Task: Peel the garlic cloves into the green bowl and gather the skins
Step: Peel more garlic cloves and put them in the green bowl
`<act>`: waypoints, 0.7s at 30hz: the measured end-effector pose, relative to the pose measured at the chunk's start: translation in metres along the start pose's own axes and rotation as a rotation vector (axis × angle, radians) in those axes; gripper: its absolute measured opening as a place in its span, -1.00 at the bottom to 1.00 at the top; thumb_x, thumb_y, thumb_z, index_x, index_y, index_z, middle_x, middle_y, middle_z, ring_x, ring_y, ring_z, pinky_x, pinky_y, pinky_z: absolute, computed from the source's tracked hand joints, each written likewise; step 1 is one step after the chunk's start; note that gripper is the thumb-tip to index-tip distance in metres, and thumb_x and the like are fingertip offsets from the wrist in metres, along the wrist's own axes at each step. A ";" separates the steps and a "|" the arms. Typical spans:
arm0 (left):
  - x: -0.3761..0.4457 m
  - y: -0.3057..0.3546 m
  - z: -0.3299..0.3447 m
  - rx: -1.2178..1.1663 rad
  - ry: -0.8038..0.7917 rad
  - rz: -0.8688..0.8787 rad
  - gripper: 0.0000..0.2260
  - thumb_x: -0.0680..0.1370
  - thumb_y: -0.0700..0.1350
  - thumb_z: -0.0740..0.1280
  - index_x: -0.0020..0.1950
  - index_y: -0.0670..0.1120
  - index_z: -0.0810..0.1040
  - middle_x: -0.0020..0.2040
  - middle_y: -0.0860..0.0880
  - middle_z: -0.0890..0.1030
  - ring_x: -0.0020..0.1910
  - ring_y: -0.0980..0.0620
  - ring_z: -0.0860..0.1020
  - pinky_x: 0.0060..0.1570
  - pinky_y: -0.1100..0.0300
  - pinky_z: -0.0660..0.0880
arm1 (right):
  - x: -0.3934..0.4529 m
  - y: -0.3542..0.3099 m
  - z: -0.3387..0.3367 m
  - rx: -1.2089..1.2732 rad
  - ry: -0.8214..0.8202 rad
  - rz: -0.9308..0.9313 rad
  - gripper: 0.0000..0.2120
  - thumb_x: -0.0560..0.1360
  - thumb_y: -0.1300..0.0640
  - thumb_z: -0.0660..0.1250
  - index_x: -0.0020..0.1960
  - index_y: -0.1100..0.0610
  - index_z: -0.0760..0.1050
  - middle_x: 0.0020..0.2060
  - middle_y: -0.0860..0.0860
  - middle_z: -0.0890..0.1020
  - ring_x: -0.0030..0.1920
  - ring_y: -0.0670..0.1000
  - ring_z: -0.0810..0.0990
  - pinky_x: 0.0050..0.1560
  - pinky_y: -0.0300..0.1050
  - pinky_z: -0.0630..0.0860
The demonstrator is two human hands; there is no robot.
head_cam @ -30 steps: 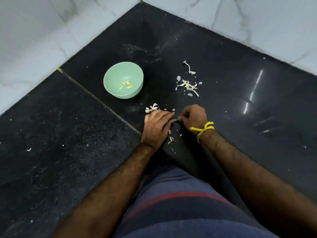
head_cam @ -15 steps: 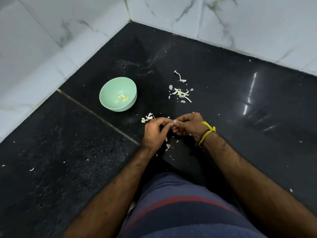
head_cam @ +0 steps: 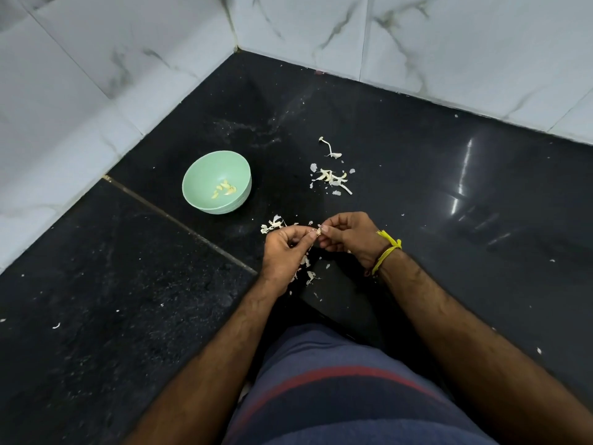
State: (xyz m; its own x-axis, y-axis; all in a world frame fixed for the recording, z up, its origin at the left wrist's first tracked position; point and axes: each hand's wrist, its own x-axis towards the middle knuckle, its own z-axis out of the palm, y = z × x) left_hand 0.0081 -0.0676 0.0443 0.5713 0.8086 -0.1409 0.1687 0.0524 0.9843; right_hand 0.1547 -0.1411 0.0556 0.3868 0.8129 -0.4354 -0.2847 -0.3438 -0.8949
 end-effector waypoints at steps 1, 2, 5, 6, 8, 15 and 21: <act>0.000 0.001 0.001 0.024 0.011 0.005 -0.95 0.56 -0.31 0.41 -0.04 -0.23 0.68 -0.23 0.04 0.72 -0.21 0.20 0.66 -0.11 0.34 0.55 | 0.000 0.000 0.002 0.010 0.004 -0.001 -0.96 0.55 0.33 0.36 -0.09 0.28 0.57 -0.33 0.12 0.67 -0.35 -0.03 0.66 -0.31 -0.23 0.61; 0.000 0.001 0.002 0.046 0.026 0.013 -0.95 0.57 -0.31 0.41 -0.05 -0.24 0.67 -0.26 0.05 0.71 -0.23 0.21 0.64 -0.13 0.33 0.55 | 0.000 0.001 0.004 0.019 0.011 -0.002 -0.95 0.55 0.33 0.35 -0.09 0.28 0.56 -0.33 0.13 0.66 -0.36 -0.04 0.65 -0.31 -0.24 0.61; -0.001 -0.002 0.004 0.100 0.074 0.018 -0.89 0.56 -0.10 0.43 -0.08 -0.14 0.67 -0.22 -0.13 0.69 -0.23 0.04 0.60 -0.12 0.04 0.59 | -0.003 0.001 0.009 0.050 0.032 -0.003 -0.92 0.57 0.31 0.33 -0.09 0.26 0.55 -0.34 0.11 0.65 -0.38 -0.07 0.65 -0.32 -0.25 0.60; -0.001 -0.002 0.004 0.109 0.084 0.013 -0.86 0.54 -0.04 0.42 -0.08 -0.10 0.66 -0.20 -0.17 0.68 -0.24 0.01 0.58 -0.14 0.00 0.57 | -0.004 0.002 0.011 0.078 0.029 0.003 -0.92 0.58 0.30 0.32 -0.09 0.26 0.55 -0.35 0.10 0.65 -0.39 -0.08 0.64 -0.32 -0.25 0.60; -0.003 -0.001 0.004 0.106 0.094 0.013 -0.87 0.54 -0.02 0.40 -0.08 -0.06 0.65 -0.18 -0.20 0.66 -0.23 -0.01 0.55 -0.15 0.00 0.54 | -0.006 0.001 0.013 0.156 0.006 0.030 -0.91 0.58 0.28 0.32 -0.09 0.25 0.56 -0.34 0.09 0.65 -0.38 -0.08 0.63 -0.32 -0.26 0.59; -0.007 0.005 0.009 0.098 0.156 0.006 -0.84 0.56 -0.03 0.38 -0.06 -0.11 0.63 -0.23 -0.05 0.65 -0.24 0.12 0.57 -0.13 0.11 0.56 | -0.010 0.006 0.020 0.102 0.089 -0.072 -0.89 0.57 0.25 0.36 -0.13 0.18 0.61 -0.34 0.04 0.65 -0.34 -0.07 0.60 -0.27 -0.22 0.55; -0.008 0.014 0.012 0.192 0.249 0.043 -0.88 0.61 -0.16 0.36 -0.04 -0.21 0.60 -0.17 -0.15 0.66 -0.25 0.16 0.57 -0.20 0.30 0.53 | -0.014 0.007 0.029 -0.089 0.161 -0.315 -0.88 0.58 0.29 0.33 -0.02 0.24 0.66 -0.24 0.08 0.71 -0.22 -0.01 0.66 -0.11 -0.09 0.66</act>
State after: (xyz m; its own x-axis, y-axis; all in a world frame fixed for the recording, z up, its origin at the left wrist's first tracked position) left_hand 0.0158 -0.0806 0.0576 0.3710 0.9275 -0.0463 0.3110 -0.0772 0.9473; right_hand 0.1218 -0.1410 0.0581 0.5789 0.8032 -0.1401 -0.0548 -0.1331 -0.9896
